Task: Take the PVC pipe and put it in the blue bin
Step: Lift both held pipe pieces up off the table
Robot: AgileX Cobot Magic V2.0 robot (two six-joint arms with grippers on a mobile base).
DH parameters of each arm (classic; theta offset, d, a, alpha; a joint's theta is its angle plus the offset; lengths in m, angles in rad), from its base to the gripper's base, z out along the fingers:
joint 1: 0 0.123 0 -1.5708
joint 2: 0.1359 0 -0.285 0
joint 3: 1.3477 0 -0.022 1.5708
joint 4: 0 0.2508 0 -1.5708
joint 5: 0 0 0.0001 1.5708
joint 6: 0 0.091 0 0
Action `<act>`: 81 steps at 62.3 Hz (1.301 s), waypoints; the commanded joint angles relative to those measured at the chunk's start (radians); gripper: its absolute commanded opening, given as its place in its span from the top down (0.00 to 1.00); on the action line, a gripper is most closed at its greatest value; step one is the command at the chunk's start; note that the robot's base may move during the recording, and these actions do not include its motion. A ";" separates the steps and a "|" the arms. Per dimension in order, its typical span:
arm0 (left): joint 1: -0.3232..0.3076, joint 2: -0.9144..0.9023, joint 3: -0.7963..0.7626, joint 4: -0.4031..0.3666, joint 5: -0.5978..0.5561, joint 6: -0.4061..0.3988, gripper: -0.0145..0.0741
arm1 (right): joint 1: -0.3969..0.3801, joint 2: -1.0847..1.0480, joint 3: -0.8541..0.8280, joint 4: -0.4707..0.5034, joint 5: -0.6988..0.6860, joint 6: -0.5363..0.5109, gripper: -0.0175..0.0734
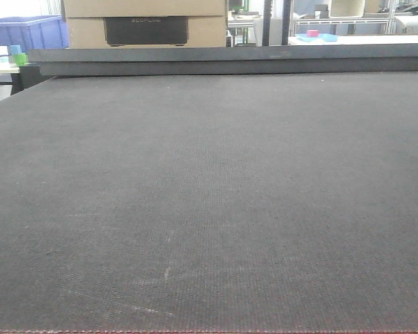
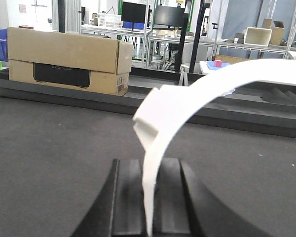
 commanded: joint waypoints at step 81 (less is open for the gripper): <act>-0.158 -0.048 0.001 0.067 0.018 -0.001 0.96 | 0.001 -0.005 0.001 -0.011 -0.043 -0.004 0.99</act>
